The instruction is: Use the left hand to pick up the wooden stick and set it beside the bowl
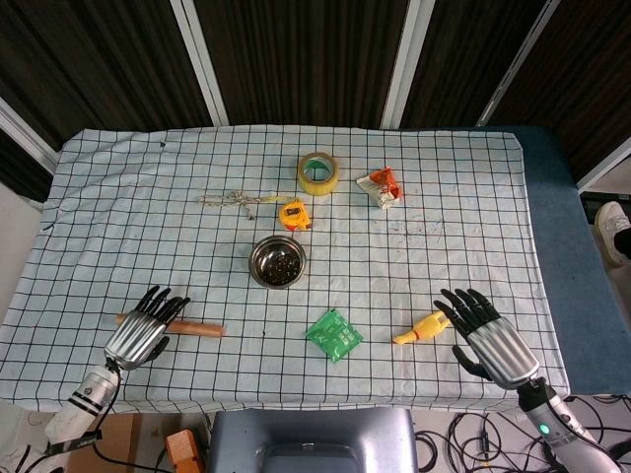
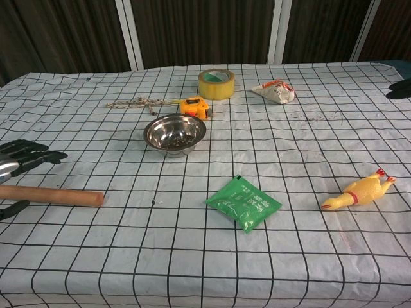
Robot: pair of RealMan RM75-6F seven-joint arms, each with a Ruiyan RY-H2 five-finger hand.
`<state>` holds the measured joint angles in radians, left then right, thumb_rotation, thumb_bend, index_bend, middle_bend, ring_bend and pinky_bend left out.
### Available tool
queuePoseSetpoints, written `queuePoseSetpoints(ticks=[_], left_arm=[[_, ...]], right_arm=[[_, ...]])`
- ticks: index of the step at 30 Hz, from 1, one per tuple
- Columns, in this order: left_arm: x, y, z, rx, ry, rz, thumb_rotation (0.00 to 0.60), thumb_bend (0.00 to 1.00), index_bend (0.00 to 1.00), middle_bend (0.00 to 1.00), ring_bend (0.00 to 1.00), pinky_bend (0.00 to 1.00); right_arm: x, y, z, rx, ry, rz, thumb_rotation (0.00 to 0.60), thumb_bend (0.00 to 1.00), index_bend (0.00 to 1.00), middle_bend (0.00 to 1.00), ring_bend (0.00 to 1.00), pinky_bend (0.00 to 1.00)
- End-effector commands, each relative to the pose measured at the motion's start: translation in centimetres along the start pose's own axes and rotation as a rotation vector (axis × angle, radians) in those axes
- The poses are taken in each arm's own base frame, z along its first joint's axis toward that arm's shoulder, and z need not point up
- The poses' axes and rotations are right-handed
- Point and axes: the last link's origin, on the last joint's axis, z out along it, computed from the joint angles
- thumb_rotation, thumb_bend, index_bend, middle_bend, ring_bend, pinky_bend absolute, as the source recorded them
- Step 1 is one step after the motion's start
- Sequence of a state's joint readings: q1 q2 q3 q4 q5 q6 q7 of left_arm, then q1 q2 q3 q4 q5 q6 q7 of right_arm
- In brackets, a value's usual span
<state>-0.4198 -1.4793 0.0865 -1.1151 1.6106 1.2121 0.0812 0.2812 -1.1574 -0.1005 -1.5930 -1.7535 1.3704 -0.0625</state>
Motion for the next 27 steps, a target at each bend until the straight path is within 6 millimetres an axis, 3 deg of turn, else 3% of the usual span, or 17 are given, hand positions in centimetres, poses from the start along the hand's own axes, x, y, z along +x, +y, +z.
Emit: queuePoseSetpoints(ticks=[1,8,27], left_arm=[[-0.7,-0.5,-0.5,0.023,-0.006,0.006,0.6,0.43,0.08,0.16,0.02,0.05],[-1.9,-0.3,-1.1,0.02,0.012,-0.026,0.6,0.43,0.13,0.23,0.07,0.07],[-3.2,-0.7,-0.2,0.002,0.099,-0.032,0.6,0.43,0.45,0.42,0.23,0.14]], right_arm=[[-0.2,0.2,-0.8,-0.011,-0.002,0.001,0.6,0.39,0.0,0.0,0.0,0.09],[-0.7,1.0,-2.4,-0.051,-0.008,0.006,0.6,0.39,0.0,0.0,0.0,0.1],[-0.8,1.1,-2.9,-0.093,-0.064,0.002,0.6,0.39,0.0,0.0,0.0,0.1]])
